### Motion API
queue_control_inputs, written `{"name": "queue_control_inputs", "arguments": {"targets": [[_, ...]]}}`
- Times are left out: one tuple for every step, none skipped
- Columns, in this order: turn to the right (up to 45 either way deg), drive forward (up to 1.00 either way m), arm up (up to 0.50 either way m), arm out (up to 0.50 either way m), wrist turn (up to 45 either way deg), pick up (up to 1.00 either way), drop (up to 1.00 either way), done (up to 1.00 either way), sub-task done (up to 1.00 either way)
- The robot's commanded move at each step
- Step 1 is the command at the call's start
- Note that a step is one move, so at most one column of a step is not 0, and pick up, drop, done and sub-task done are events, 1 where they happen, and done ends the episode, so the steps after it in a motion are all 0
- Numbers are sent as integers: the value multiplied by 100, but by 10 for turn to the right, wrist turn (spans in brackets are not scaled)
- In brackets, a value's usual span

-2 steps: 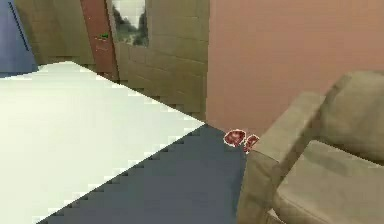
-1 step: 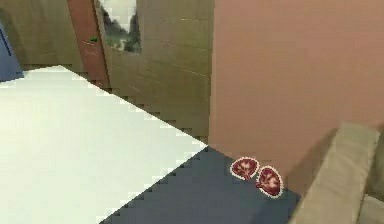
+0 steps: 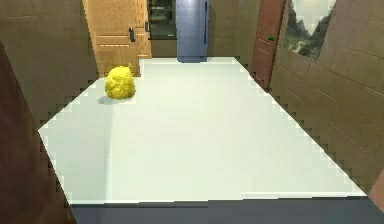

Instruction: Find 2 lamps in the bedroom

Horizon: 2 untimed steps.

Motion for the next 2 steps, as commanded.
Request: {"name": "queue_control_inputs", "arguments": {"targets": [[0,75,0,0,0,0,0,0,0],[-120,0,0,0,0,0,0,0,0]]}}
